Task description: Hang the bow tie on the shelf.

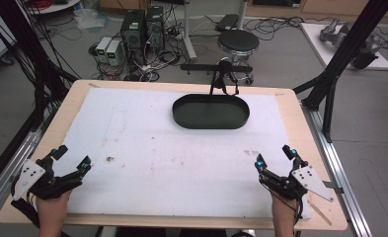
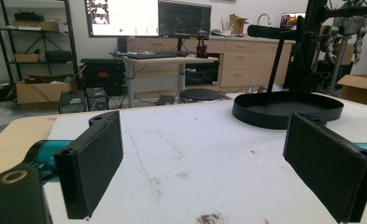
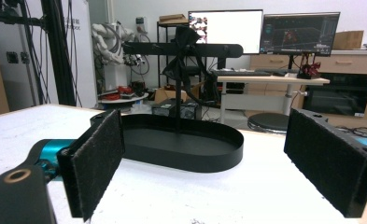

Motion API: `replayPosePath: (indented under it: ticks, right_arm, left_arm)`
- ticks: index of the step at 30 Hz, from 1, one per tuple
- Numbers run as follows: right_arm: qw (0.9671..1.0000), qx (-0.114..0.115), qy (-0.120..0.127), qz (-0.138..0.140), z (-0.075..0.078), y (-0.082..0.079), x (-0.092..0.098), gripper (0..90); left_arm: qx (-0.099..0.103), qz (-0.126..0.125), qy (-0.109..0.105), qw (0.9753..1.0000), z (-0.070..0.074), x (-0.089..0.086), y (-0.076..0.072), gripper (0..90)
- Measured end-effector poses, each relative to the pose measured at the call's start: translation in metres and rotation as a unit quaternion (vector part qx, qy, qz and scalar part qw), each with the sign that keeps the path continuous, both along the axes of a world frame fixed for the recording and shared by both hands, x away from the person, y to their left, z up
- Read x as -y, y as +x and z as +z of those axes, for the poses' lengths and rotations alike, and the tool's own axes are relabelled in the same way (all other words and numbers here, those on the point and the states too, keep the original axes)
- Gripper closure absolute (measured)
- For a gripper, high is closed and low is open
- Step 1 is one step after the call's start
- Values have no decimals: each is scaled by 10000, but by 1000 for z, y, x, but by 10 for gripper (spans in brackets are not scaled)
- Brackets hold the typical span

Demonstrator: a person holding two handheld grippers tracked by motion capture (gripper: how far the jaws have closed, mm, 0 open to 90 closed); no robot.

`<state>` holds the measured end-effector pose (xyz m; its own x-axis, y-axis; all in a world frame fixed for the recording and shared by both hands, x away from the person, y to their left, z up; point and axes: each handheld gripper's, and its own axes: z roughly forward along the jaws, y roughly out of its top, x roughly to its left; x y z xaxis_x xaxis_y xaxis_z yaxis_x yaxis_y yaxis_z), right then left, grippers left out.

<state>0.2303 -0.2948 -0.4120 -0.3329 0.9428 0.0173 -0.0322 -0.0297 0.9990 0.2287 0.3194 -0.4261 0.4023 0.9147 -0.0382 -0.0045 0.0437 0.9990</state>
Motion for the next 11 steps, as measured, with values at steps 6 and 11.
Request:
replayPosePath:
  ticks: [6,11]
  right_arm:
    - [10000,-17,-30,24,-1,0,-1,115]
    - [10000,-16,-55,36,0,0,-3,115]
  left_arm:
    - [-5,18,1,10000,0,0,0,125]
    - [-8,24,10,10000,0,-1,0,125]
